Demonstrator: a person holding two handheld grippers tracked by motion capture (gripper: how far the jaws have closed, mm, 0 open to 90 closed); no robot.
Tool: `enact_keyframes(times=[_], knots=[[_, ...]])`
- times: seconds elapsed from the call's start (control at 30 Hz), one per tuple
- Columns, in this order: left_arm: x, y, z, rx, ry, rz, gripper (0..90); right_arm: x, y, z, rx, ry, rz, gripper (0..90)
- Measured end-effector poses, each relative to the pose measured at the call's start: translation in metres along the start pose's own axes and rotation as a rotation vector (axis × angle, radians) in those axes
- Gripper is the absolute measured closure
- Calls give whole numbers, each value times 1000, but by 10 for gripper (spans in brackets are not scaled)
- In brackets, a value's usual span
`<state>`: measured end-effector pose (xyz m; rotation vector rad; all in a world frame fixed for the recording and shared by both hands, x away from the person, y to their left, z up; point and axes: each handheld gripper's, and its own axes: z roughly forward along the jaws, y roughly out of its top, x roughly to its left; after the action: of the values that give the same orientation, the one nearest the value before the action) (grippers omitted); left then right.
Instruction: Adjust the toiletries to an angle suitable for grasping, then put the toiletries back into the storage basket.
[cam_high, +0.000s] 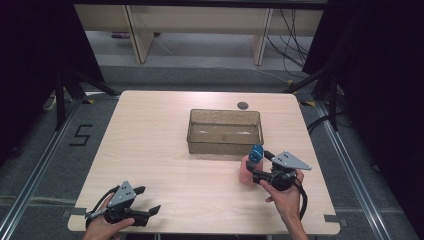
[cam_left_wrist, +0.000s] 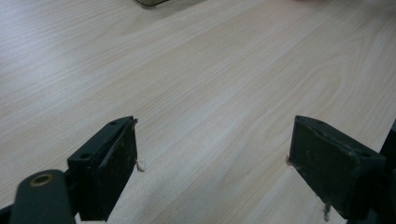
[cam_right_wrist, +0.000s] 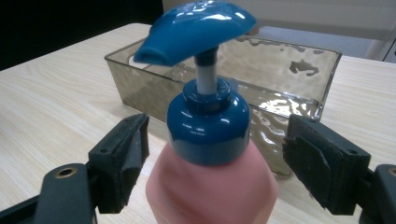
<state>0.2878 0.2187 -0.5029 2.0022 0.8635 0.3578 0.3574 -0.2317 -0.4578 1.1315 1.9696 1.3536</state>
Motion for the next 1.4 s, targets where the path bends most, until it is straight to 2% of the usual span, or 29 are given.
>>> enact_keyframes(times=[0.03,0.07,0.1,0.13,0.17,0.2,0.23,0.27,0.3,0.33,0.4,0.47,0.5,0.53,0.57,0.63,0.67,0.77,0.83,0.93,1.0,1.03,1.13,1.17,1.2,1.23,1.33,1.4], knots=[[0,0,0,-2,-1,-1,147,2,0,1,6,4,20,235],[0,0,0,-1,-1,0,147,1,0,2,-3,9,13,237],[0,0,0,-1,-2,-1,147,0,1,3,-2,11,-15,238],[0,0,0,-1,-2,-1,147,0,1,3,-2,11,-15,238],[0,0,0,-1,-2,0,147,1,1,5,8,10,-7,239],[0,0,0,3,-1,4,147,4,1,6,12,16,27,239],[0,0,0,2,-1,4,147,2,1,7,5,13,1,242],[-1,0,0,4,0,5,147,3,2,8,1,27,12,245],[0,0,0,3,-2,5,147,2,2,8,4,11,-6,247],[0,0,0,3,-2,5,147,3,2,9,-1,15,7,252],[0,0,0,2,-2,5,147,2,3,10,10,18,-12,256],[1,0,0,3,0,5,147,4,2,12,8,21,11,264],[1,0,0,3,0,5,147,2,3,13,0,8,-22,268],[0,0,0,-6,-7,1,147,1,4,13,7,18,-29,270],[0,0,0,-7,-7,2,147,3,4,13,22,24,13,277],[0,0,-1,3,-1,9,147,0,5,15,1,12,-24,289],[2,0,-2,4,-2,22,147,2,5,15,12,18,7,293],[0,0,-1,-7,-6,7,147,-2,5,16,-6,10,-29,330],[1,0,-2,-2,-5,22,147,-2,5,16,6,22,-7,339],[-1,0,-1,-15,-5,12,147,-2,6,15,13,20,-5,377],[0,0,-2,-8,-9,12,147,-3,6,14,7,7,-27,422],[0,0,-2,-5,-12,13,147,-2,6,14,16,28,-2,423],[0,-1,-1,-22,-9,12,147,-2,5,14,5,28,-20,457],[0,0,-2,-13,-4,13,147,-2,5,14,1,25,-30,461],[0,0,-2,-16,-14,7,147,-1,5,15,-4,29,-29,466],[-1,0,-2,-19,-10,7,147,-2,5,15,-16,12,-53,469],[-1,0,-2,-19,-13,7,147,0,6,14,-2,20,-27,481],[-1,0,-3,-15,-10,9,147,0,6,15,-14,31,-37,491]])
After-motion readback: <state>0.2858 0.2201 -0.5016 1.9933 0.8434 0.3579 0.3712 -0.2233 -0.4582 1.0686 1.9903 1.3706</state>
